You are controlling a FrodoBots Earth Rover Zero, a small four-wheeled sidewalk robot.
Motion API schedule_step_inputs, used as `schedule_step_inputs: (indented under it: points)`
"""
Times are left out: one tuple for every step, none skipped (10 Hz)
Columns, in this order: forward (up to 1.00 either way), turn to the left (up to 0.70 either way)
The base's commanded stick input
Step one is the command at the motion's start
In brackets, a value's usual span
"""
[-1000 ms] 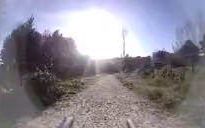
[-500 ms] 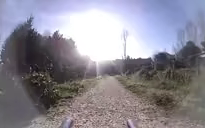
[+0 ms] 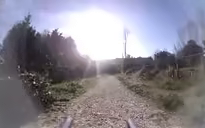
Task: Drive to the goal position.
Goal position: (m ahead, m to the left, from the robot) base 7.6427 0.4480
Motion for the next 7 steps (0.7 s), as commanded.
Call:
schedule_step_inputs:
  points:
    - [0.5,0.0]
    - [0.5,0.0]
    - [0.5,0.0]
    - [0.5,0.0]
    - [0.5,0.0]
    - [0.5,0.0]
    - [0.5,0.0]
